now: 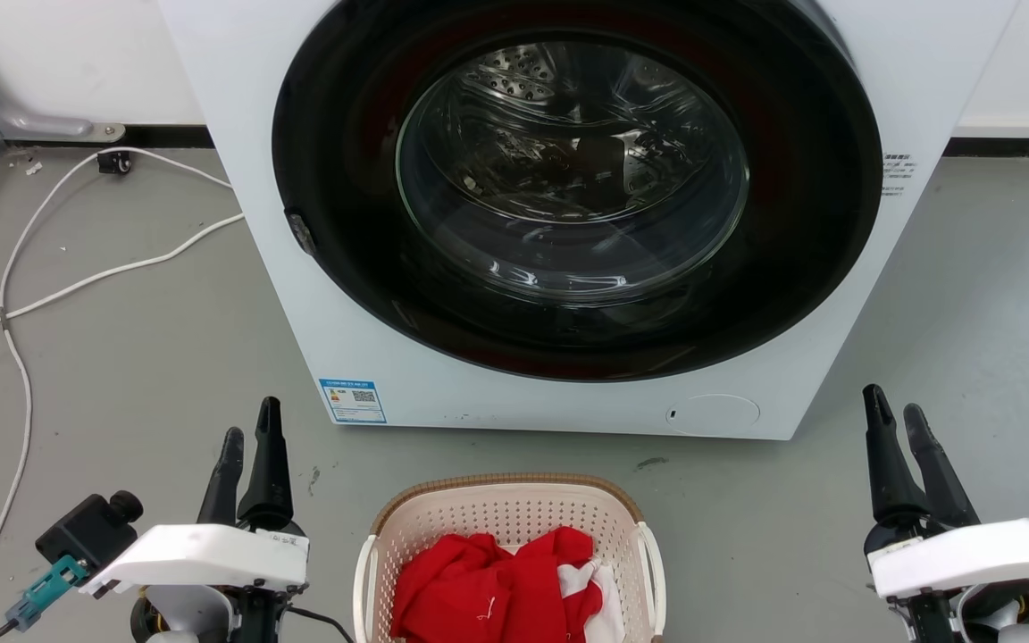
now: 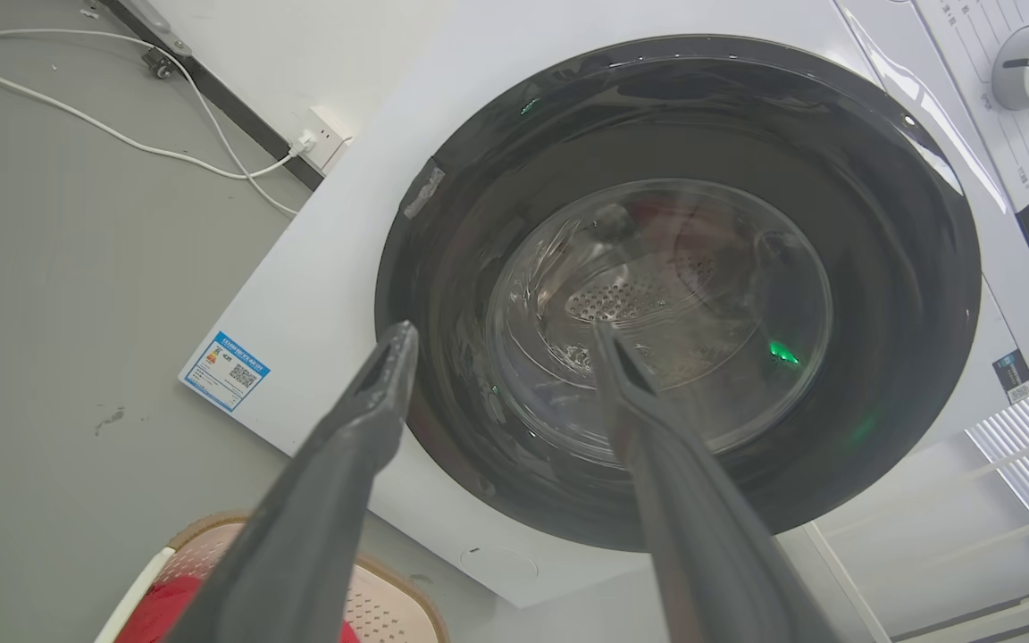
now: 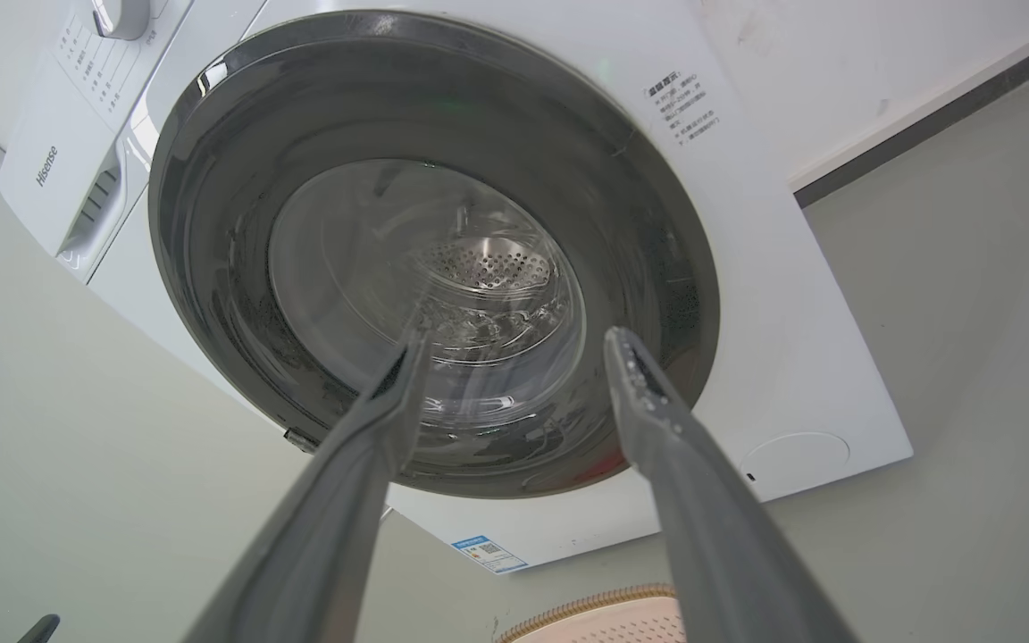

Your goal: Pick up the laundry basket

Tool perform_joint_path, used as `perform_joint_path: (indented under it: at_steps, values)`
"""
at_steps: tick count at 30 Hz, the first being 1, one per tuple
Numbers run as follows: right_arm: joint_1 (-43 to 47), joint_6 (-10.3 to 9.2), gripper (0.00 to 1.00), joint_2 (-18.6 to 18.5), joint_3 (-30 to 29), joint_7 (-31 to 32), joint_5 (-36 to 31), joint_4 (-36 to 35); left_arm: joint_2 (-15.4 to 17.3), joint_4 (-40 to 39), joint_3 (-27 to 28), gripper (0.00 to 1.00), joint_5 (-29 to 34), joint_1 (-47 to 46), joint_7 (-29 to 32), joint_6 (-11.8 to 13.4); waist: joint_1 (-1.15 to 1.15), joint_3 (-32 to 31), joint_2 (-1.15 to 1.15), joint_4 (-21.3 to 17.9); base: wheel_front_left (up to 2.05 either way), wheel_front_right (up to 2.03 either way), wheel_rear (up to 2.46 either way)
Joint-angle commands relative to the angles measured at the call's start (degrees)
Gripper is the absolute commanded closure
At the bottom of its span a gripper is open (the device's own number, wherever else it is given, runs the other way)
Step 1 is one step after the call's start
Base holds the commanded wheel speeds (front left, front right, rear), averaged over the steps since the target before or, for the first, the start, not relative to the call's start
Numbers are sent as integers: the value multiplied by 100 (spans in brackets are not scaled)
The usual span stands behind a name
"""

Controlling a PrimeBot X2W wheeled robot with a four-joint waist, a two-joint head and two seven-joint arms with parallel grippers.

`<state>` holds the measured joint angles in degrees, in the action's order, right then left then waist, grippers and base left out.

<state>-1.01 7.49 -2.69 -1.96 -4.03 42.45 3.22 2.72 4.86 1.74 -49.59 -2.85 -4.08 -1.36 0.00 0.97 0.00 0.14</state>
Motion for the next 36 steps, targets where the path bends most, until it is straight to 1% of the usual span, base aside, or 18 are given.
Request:
perform_joint_path:
  at_steps: [1,11,16,17,36]
  values:
    - [11,0,0,-18,24,-62,-242,-149,17,-142,-24,0,224,-27,-65,7,0,3,0,0,0,0,0]
    - [115,0,0,-20,71,-237,-1026,-298,18,-266,-91,0,1010,66,-243,71,0,11,0,6,0,0,0]
    - [166,0,0,-21,99,-323,-1376,-360,18,-317,-107,0,1357,98,-327,30,0,13,0,9,0,0,0]
    - [197,0,0,-21,114,-374,-1583,-388,19,-335,-110,0,1558,130,-376,9,0,12,0,13,0,0,0]
    - [396,0,0,-24,212,-650,-2837,-543,20,-431,-206,0,2750,284,-651,40,0,6,0,28,0,0,0]
